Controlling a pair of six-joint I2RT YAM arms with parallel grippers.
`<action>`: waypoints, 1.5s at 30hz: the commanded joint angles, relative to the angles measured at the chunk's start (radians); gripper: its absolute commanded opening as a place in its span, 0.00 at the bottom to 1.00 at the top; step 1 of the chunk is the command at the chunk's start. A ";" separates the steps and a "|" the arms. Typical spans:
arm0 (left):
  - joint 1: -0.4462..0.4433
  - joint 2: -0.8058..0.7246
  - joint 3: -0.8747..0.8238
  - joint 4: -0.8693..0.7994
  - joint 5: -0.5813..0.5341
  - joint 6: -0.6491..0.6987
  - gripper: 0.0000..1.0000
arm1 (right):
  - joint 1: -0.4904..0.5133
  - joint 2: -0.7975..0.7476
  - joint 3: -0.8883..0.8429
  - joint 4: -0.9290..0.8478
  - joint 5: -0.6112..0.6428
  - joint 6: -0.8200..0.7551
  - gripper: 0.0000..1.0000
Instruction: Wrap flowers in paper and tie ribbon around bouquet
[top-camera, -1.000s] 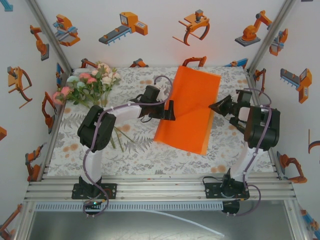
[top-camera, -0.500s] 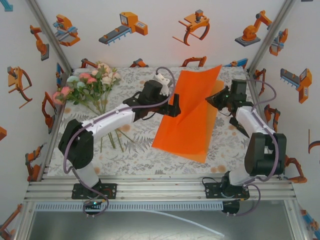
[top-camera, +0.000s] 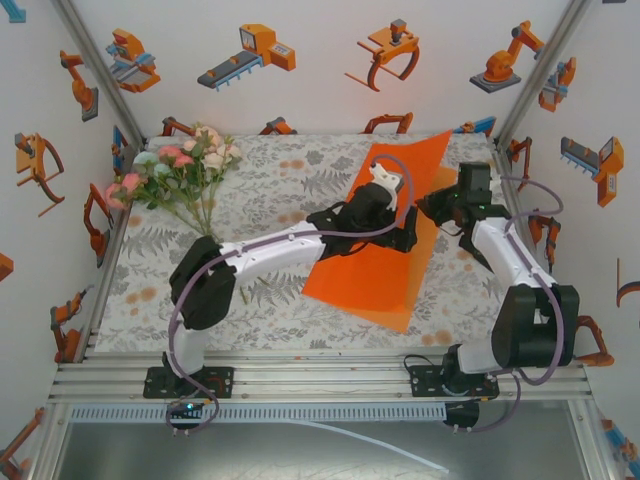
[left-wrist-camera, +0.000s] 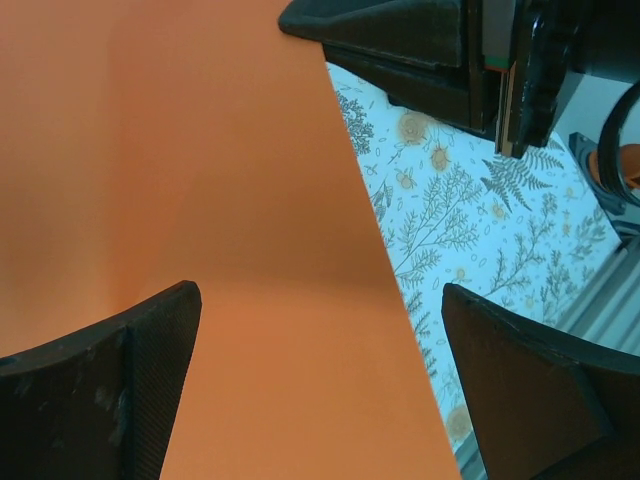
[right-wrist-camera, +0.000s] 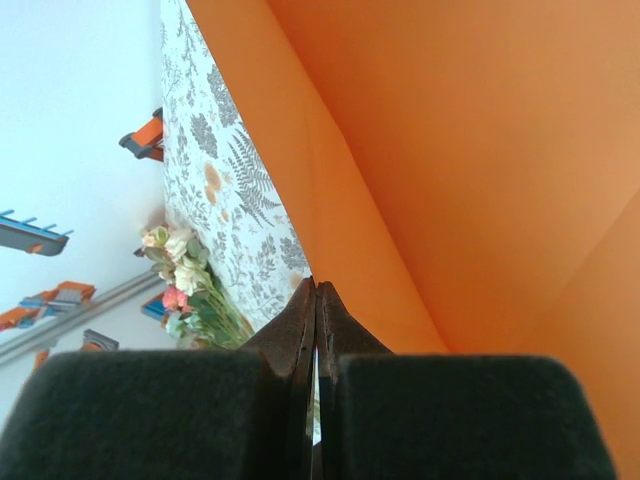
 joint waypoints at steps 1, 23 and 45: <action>-0.034 0.041 0.059 -0.012 -0.075 -0.002 0.98 | 0.019 -0.025 0.037 -0.045 0.042 0.091 0.00; 0.032 -0.010 0.059 -0.108 0.034 -0.057 0.00 | 0.024 0.027 0.212 -0.193 0.019 -0.215 0.45; 0.335 -0.366 -0.241 -0.160 0.061 -0.166 0.00 | -0.115 0.166 -0.052 0.000 -0.182 -0.479 0.02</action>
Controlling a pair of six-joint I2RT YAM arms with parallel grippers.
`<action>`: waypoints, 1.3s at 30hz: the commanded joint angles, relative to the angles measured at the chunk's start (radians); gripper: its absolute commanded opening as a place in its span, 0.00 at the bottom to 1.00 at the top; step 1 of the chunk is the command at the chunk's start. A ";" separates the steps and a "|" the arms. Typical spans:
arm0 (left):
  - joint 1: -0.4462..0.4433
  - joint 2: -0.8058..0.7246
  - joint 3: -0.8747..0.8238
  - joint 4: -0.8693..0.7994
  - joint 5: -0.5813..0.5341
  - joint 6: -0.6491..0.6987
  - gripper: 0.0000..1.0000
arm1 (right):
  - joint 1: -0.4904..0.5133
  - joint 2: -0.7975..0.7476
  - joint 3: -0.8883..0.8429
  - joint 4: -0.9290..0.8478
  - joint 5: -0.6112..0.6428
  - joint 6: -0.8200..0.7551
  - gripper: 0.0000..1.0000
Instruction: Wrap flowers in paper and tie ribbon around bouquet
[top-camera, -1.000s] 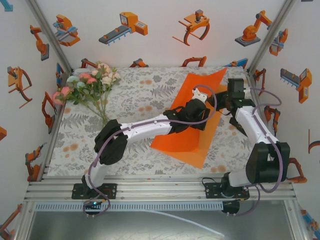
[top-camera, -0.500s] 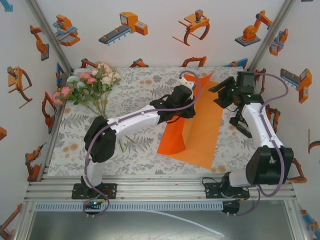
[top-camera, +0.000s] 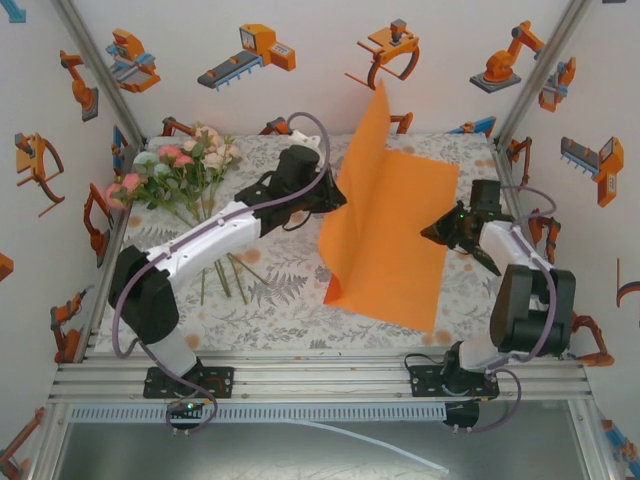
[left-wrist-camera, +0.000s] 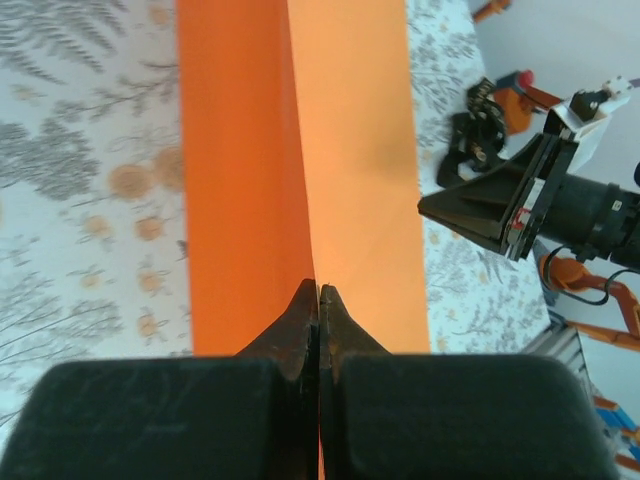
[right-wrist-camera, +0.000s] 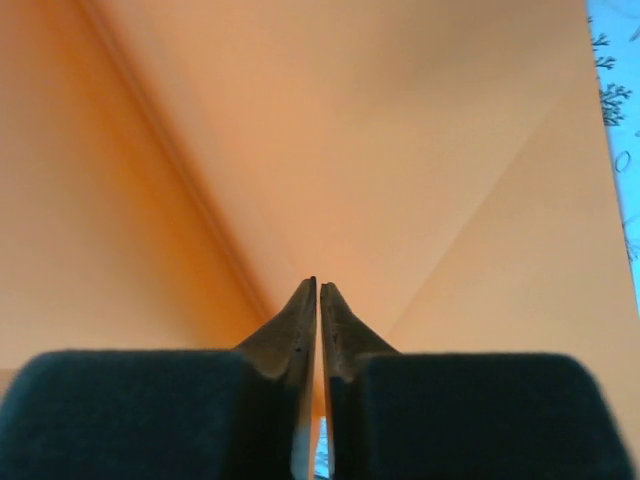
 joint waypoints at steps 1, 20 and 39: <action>0.061 -0.043 -0.061 -0.045 -0.031 0.004 0.00 | 0.022 0.074 0.038 0.056 0.039 -0.060 0.00; 0.408 0.233 0.051 -0.077 -0.128 0.281 0.00 | 0.083 -0.002 -0.179 -0.074 0.159 -0.045 0.00; 0.316 -0.036 -0.030 -0.241 -0.231 0.147 0.36 | 0.129 -0.027 0.106 -0.107 0.131 -0.257 0.09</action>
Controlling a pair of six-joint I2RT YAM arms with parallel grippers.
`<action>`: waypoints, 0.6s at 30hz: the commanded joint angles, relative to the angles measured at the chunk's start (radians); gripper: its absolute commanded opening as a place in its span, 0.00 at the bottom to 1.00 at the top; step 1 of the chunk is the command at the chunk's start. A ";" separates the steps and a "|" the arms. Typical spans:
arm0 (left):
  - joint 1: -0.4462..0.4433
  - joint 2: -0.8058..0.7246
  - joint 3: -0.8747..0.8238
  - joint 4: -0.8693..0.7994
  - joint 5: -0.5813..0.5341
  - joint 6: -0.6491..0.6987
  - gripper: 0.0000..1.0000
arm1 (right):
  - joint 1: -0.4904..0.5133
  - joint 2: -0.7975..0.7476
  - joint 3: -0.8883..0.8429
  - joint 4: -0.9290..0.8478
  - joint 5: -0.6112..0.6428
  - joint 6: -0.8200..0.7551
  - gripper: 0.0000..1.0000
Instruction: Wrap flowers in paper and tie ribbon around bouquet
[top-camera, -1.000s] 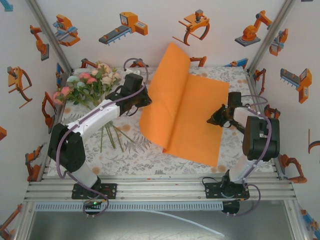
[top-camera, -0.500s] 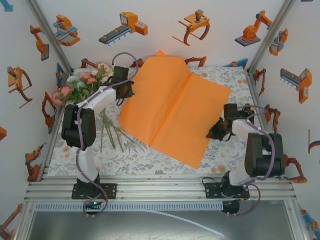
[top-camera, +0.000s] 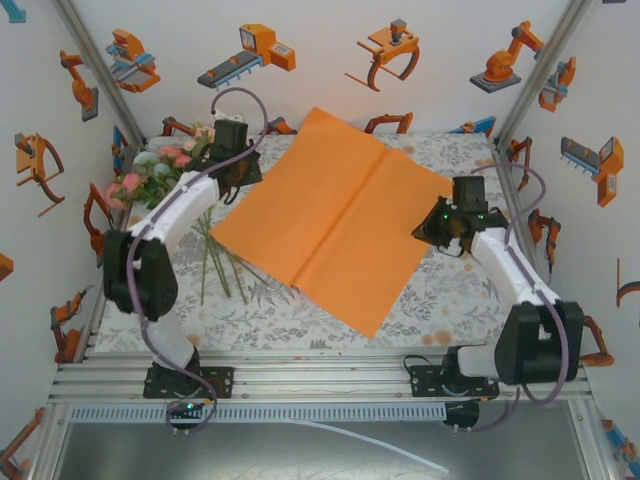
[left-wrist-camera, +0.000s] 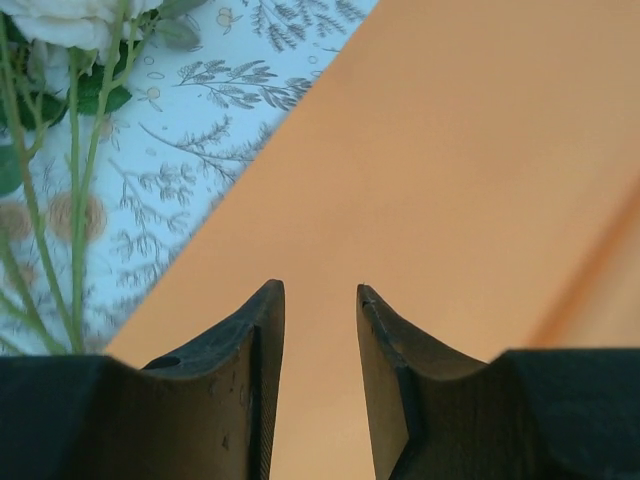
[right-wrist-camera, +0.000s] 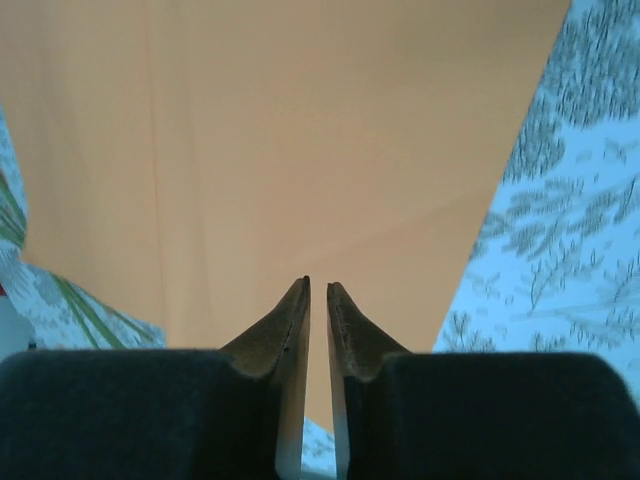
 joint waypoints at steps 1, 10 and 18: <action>-0.108 -0.131 -0.122 -0.093 -0.064 -0.125 0.33 | -0.031 0.185 0.082 0.029 -0.025 -0.061 0.07; -0.220 -0.179 -0.382 -0.069 -0.096 -0.354 0.00 | -0.033 0.481 0.224 0.031 -0.023 -0.026 0.00; -0.191 -0.012 -0.342 0.000 -0.053 -0.291 0.00 | -0.033 0.452 0.087 0.014 0.039 0.043 0.00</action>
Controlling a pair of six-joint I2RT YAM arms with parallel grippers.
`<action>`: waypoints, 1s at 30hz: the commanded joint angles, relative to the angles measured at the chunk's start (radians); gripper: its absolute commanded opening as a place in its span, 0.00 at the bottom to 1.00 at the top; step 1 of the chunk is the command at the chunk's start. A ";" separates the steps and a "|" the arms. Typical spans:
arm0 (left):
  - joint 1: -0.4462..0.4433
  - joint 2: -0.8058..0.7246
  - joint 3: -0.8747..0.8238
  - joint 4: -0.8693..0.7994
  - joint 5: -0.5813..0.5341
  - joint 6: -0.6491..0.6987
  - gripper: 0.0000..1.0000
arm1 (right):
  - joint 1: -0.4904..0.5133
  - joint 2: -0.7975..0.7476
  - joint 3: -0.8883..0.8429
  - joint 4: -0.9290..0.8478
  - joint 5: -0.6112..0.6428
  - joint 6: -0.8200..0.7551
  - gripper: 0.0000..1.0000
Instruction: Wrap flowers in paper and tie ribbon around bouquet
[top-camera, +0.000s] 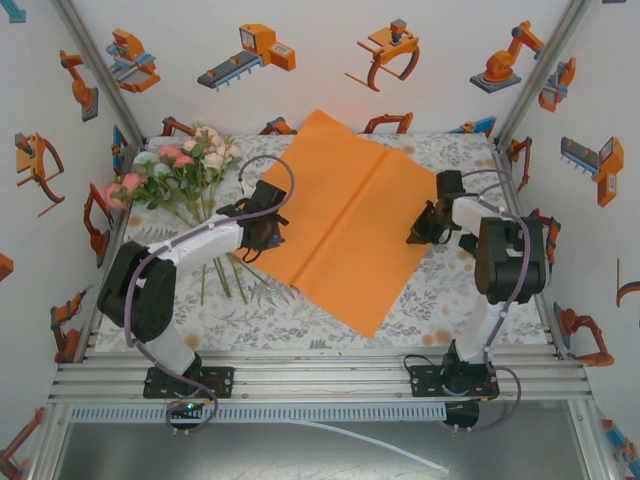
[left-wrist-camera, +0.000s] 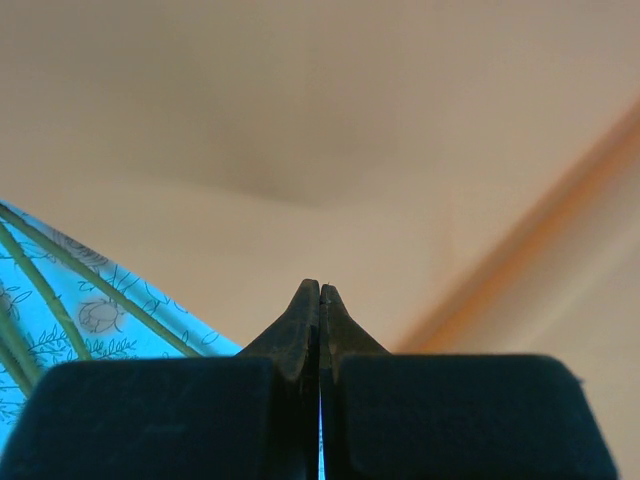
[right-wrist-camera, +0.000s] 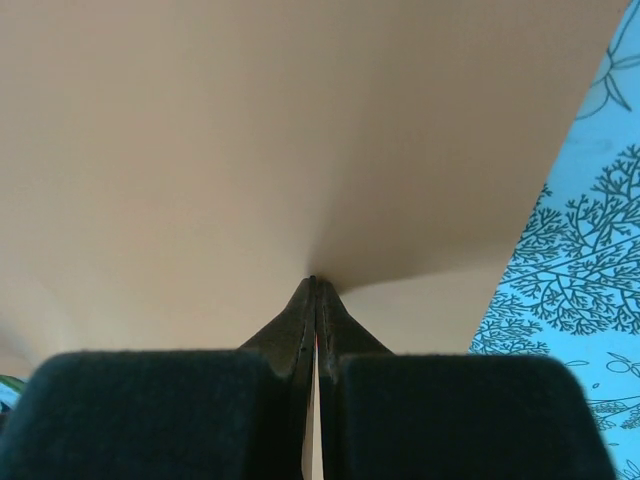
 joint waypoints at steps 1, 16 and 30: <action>0.027 0.072 0.045 0.042 0.017 0.008 0.00 | 0.000 -0.045 -0.086 -0.027 0.048 0.035 0.00; 0.131 0.263 0.127 0.040 0.080 0.143 0.00 | 0.000 -0.271 -0.366 -0.002 0.086 0.055 0.00; 0.256 0.174 0.013 0.104 0.103 0.125 0.00 | -0.022 -0.149 -0.189 -0.123 0.146 -0.106 0.00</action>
